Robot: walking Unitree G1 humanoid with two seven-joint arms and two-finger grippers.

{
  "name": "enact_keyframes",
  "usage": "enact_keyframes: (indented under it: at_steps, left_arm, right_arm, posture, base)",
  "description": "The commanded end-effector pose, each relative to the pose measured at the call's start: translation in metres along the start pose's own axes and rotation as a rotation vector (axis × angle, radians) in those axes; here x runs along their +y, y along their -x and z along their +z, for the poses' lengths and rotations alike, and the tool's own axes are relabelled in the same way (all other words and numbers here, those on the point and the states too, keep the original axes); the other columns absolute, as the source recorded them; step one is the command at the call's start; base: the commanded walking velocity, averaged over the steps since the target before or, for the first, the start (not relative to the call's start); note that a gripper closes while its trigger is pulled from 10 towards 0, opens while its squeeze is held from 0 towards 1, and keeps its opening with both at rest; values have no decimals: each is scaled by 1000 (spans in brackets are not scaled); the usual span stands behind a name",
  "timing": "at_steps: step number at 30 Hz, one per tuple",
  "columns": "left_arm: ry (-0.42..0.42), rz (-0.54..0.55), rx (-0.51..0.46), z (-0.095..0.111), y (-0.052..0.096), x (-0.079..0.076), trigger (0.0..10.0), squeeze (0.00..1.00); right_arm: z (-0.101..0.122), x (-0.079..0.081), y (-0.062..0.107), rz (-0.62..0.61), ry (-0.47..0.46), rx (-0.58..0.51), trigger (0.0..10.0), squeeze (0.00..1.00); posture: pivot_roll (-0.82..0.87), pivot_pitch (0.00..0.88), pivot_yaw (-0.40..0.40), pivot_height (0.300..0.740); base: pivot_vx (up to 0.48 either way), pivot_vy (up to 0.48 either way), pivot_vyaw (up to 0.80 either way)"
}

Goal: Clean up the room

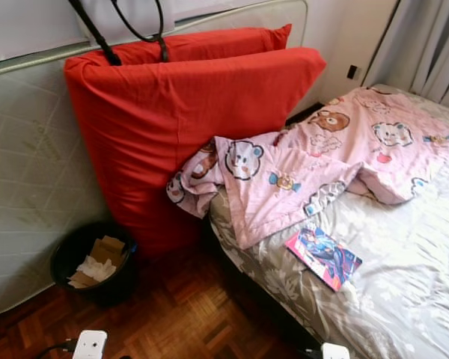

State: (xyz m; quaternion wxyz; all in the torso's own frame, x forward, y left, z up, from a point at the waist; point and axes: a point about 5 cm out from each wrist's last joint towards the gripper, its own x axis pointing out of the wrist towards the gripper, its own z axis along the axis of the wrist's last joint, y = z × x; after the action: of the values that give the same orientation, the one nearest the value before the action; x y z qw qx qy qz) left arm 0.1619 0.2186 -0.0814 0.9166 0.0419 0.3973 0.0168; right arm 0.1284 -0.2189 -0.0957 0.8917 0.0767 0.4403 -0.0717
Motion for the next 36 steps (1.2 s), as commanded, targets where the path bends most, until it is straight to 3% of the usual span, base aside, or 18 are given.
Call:
enact_keyframes:
  at_steps: [1, 10, 18, 36]
  left_arm:
    - [-2, -8, 15, -2, 0, -1, 10000, 0]
    - [4, -16, -3, 8, -4, -3, 10000, 0]
    - [28, 20, -30, 24, -10, -1, 10000, 0]
    - [46, 91, 16, 15, -6, 15, 10000, 0]
  right_arm:
    - [5, -3, -1, -10, -20, -15, 10000, 0]
    - [15, -4, -4, -21, -30, -30, 10000, 0]
    - [35, 7, -12, 4, -15, -52, 10000, 0]
    - [65, 16, -20, 17, 19, -77, 10000, 0]
  posture:
    - [-117, 110, -11, 740]
    - [-121, 90, -16, 740]
    - [-96, 31, -15, 740]
    - [-84, 0, -22, 740]
  base:
    - [0, 0, 0]
    - [0, 0, 0]
    - [0, 0, 0]
    - [0, 0, 0]
